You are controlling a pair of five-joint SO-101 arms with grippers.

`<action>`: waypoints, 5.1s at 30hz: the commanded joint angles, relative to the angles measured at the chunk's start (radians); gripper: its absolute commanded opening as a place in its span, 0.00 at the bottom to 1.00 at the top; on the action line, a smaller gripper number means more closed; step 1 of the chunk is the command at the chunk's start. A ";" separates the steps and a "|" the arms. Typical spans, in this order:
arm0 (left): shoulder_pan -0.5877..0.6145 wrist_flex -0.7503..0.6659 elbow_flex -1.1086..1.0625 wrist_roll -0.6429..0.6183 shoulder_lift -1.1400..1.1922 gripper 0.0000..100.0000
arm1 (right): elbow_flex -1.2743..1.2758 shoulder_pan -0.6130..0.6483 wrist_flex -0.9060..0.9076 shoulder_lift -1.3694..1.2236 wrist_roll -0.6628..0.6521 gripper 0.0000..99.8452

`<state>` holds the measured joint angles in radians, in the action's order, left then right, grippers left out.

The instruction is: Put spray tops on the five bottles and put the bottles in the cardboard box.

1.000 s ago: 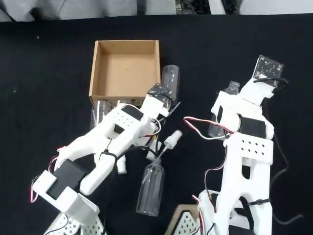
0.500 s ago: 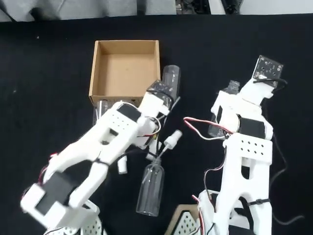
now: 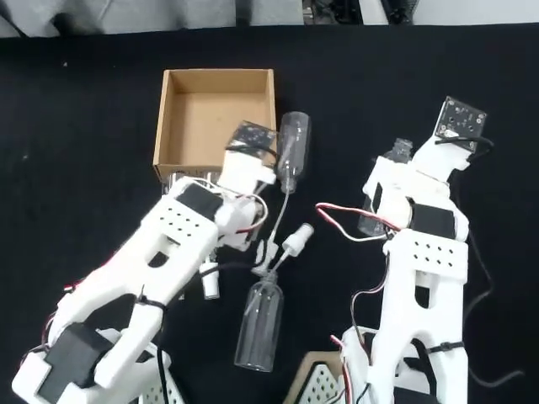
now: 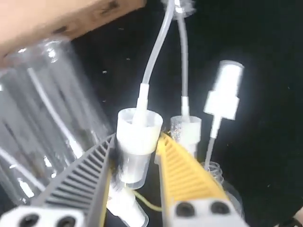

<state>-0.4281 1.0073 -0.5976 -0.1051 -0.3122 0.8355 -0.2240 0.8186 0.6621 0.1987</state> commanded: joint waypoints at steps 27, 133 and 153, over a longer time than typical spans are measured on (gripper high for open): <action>0.472 0.203 0.251 -0.631 -0.043 0.03 | -0.008 -0.017 -0.026 0.038 0.002 0.08; 0.730 0.278 0.387 0.419 0.055 0.15 | -0.012 -0.017 -0.026 0.038 0.000 0.08; 0.737 0.555 1.102 0.856 0.701 0.23 | -0.007 -0.017 -0.046 0.036 0.000 0.08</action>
<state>0.3069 1.5321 0.3736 0.6928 0.3659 0.8355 -0.2240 0.7971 0.6621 0.1987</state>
